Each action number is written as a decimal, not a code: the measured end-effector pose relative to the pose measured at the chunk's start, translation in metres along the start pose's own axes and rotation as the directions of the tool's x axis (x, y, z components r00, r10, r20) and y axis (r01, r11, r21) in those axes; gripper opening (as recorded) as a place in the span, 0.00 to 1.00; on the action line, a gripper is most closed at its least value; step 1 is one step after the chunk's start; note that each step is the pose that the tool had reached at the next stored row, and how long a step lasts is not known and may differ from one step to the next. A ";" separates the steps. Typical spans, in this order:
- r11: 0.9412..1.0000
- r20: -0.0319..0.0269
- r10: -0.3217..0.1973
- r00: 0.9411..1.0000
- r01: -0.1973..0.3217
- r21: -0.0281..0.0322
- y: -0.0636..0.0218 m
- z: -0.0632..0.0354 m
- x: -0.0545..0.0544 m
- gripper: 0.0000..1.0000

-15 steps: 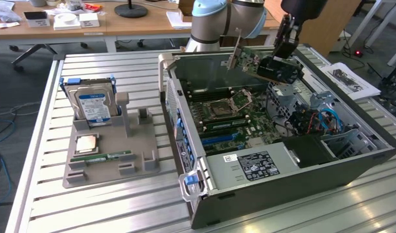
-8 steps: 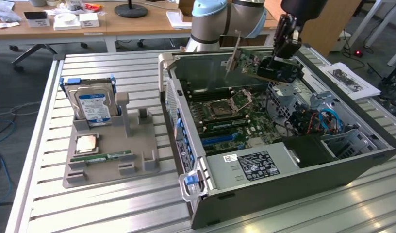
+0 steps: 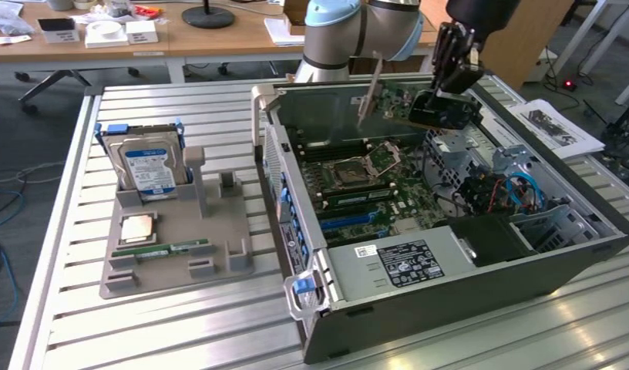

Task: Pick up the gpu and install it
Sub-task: 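Insert the gpu into the slot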

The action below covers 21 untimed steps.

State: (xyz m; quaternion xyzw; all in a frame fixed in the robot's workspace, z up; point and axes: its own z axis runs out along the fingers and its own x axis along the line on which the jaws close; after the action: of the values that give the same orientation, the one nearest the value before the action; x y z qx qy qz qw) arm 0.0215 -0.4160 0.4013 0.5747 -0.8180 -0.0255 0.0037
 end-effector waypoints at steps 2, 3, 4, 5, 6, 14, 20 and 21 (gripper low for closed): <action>1.000 -0.001 -0.028 1.000 0.028 -0.001 0.0000 0.0000 0.000 0.27; 0.999 -0.002 -0.042 0.999 0.042 -0.001 0.0000 0.0001 0.000 0.27; 0.998 -0.003 -0.056 0.998 0.056 -0.001 0.0000 0.0002 0.000 0.27; 0.997 -0.003 -0.071 0.997 0.071 -0.002 0.0000 0.0002 0.000 0.27; 0.996 -0.004 -0.084 0.996 0.084 -0.002 0.0000 0.0003 0.000 0.27; 0.981 -0.009 -0.195 0.981 0.195 -0.005 0.0000 0.0008 0.000 0.27; 0.961 -0.012 -0.277 0.961 0.277 -0.008 0.0000 0.0012 0.000 0.27; 0.957 -0.012 -0.291 0.957 0.291 -0.009 0.0000 0.0013 0.000 0.27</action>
State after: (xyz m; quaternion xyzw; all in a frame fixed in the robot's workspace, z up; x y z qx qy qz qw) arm 0.0215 -0.4159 0.4000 0.6888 -0.7245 -0.0247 0.0074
